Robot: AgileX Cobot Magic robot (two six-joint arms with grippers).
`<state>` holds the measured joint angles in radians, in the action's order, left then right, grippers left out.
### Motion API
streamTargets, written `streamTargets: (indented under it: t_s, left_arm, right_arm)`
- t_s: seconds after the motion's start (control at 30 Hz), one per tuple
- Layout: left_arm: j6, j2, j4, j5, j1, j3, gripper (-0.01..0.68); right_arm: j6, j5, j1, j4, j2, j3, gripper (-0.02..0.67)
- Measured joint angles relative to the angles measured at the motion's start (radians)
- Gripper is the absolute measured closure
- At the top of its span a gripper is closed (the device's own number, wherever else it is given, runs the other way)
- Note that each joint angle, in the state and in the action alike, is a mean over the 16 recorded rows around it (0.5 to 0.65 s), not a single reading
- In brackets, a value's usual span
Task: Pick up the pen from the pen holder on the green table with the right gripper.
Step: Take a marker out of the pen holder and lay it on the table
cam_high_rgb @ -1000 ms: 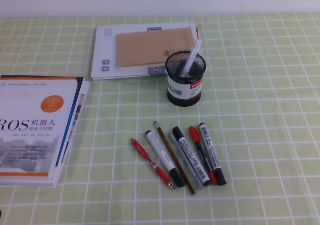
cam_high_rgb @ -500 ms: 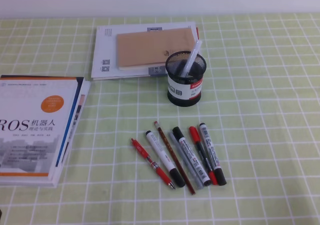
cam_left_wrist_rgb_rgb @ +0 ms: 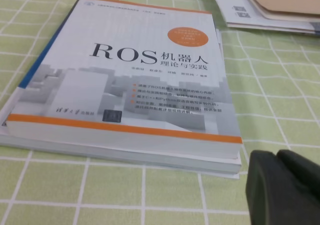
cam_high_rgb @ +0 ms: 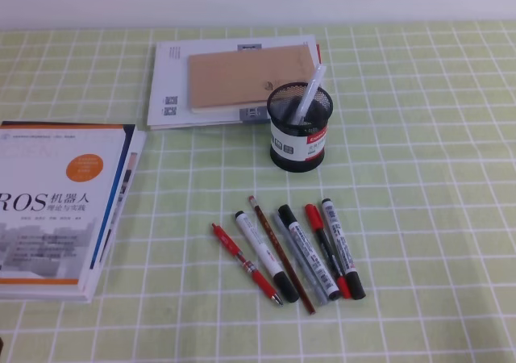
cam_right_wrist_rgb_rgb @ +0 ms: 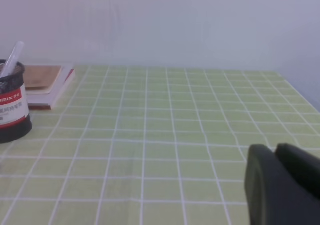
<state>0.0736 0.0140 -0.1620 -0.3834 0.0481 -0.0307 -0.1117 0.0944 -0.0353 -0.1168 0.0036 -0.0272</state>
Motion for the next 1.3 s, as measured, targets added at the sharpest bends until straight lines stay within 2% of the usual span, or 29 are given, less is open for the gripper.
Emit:
streamTargets:
  t_s: [0.23,0.73,1.3]
  left_arm:
    - [0.000,0.000,0.000,0.000,0.000,0.000,0.680]
    - [0.000,0.000,0.000,0.000,0.000,0.000,0.680]
    - [0.000,0.000,0.000,0.000,0.000,0.000,0.680]
  right_arm:
    - [0.028,0.033,0.000,0.048,-0.011,0.000,0.661]
    - [0.239,0.245,0.000,0.304,-0.011,0.000,0.661]
    - [0.261,0.283,0.000,0.332,-0.011,0.000,0.661]
